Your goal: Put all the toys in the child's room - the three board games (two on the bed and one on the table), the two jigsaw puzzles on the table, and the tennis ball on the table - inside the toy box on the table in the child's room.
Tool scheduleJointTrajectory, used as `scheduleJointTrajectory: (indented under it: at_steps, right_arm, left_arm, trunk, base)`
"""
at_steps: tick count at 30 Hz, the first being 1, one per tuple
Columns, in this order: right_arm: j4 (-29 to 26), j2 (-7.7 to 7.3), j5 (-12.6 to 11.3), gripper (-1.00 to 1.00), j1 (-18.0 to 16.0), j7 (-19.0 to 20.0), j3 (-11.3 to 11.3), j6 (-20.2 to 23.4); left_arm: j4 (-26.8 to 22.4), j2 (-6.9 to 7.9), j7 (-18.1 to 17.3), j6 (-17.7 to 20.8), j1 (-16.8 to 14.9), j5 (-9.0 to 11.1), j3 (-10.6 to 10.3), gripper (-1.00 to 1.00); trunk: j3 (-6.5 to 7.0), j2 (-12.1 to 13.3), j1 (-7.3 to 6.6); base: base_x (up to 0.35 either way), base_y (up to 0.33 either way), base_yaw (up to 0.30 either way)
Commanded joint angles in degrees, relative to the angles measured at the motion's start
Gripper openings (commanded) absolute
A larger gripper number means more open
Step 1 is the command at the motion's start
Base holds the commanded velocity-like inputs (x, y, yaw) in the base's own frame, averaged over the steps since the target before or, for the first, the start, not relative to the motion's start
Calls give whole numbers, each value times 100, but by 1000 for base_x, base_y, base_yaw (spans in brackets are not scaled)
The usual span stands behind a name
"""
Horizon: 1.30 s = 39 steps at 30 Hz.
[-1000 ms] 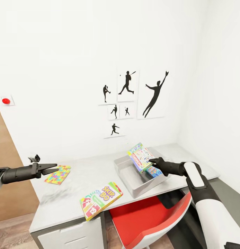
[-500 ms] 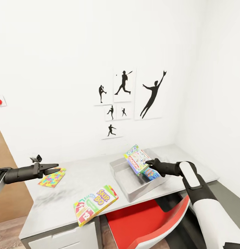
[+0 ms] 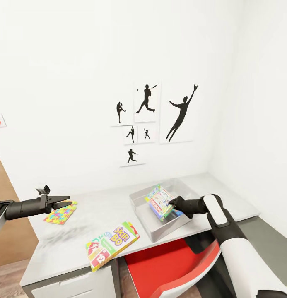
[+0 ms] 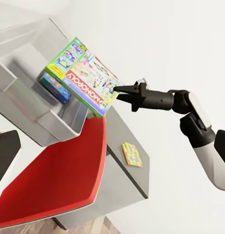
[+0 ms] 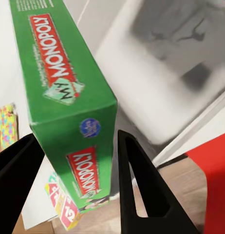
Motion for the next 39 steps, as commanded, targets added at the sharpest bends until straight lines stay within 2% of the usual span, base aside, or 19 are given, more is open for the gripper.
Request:
scheduleJointTrajectory:
  at_steps: [1, 7, 12, 16, 39]
  right_arm:
    - [-3, 13, -61, -100, -3, -74, -4, 12]
    - [7, 145, -70, -100, 3, -131, 16, 19]
    - [155, 402, -33, -100, -14, -146, 30, 14]
    - [351, 489, -17, -100, -27, -148, 32, -7]
    - [435, 495, -3, -100, -57, -151, 32, -36]
  left_arm:
    - [0, 1, -21, 60, -1, 0, -2, 100]
    - [0, 1, -21, 55, -1, 0, 0, 100]
    - [0, 1, -21, 60, -1, -7, 1, 100]
    - [0, 5, -21, 60, -1, -8, 1, 100]
    - [0, 1, -21, 51, -1, -8, 1, 100]
  trunk:
    - [-3, -5, 2]
    - [-3, -5, 2]
    - [-3, -5, 2]
    - [-3, -5, 2]
    - [-3, -5, 2]
  base:
    - [0, 0, 0]
    - [0, 0, 0]
    - [0, 11, 0]
    - [0, 84, 0]
    - [17, -28, 0]
